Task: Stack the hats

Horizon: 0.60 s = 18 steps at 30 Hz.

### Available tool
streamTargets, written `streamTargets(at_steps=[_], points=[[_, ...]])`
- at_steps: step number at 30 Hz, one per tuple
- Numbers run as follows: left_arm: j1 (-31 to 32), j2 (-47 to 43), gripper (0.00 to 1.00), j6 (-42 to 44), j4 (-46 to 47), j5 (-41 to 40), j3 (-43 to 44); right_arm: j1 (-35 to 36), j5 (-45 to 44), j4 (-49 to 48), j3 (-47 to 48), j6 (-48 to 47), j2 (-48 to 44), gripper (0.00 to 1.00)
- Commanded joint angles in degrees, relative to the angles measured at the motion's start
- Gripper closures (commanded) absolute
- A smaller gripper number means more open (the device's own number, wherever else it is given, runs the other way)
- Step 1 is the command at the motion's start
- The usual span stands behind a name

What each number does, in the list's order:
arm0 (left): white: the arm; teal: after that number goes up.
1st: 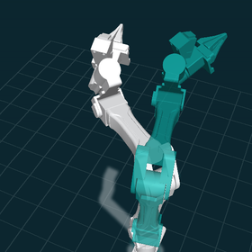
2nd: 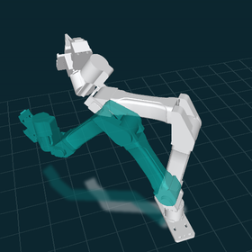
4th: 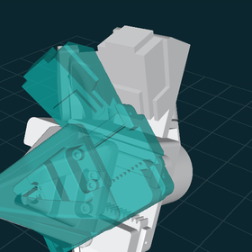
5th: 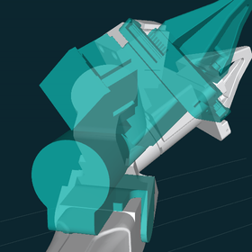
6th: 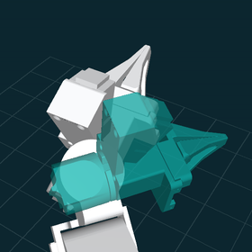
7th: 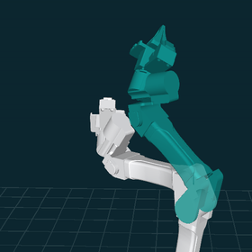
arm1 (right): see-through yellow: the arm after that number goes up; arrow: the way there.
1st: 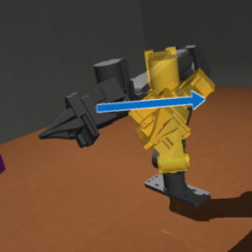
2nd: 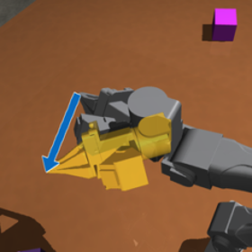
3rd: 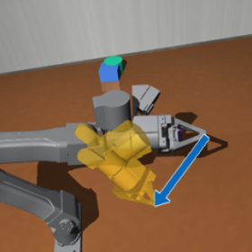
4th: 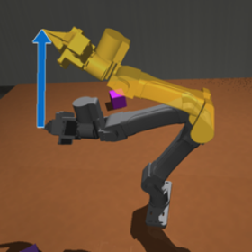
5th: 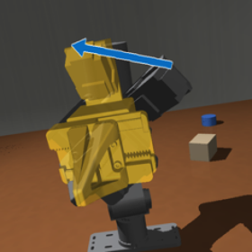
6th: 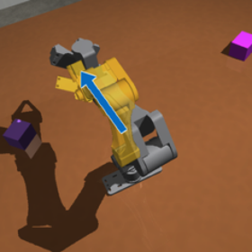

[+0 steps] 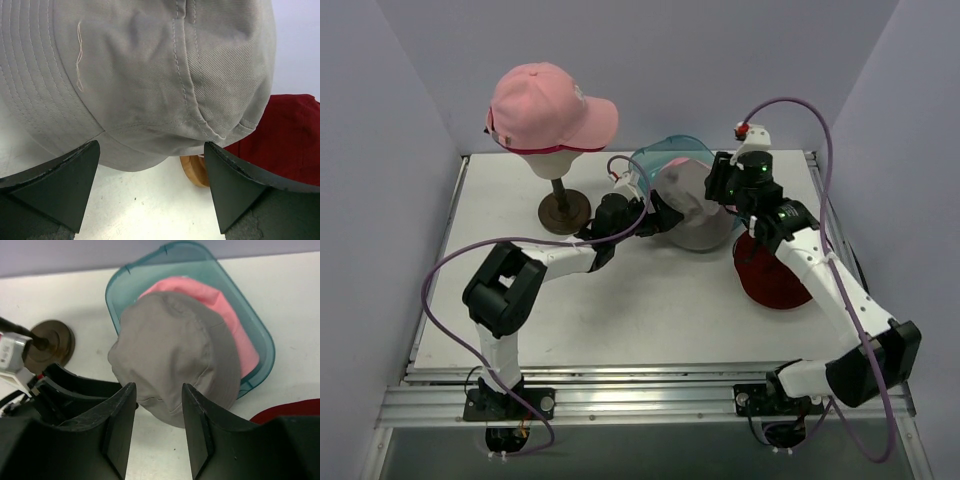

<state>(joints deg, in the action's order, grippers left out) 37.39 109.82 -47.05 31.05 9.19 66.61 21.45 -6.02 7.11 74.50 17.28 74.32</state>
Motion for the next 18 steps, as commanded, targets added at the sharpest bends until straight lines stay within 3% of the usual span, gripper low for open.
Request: streamTargets(at_steps=[1,18], points=[[-0.38,-2.33,0.06,1.26,2.88,-0.66,-0.25,1.84,-2.5,-2.98,1.7,-3.48,3.1,0.63],[-0.47,-1.8,0.06,2.75,3.23,-0.84,-0.78,3.07,3.3,-9.4,-2.16,-7.26,12.6,0.64]])
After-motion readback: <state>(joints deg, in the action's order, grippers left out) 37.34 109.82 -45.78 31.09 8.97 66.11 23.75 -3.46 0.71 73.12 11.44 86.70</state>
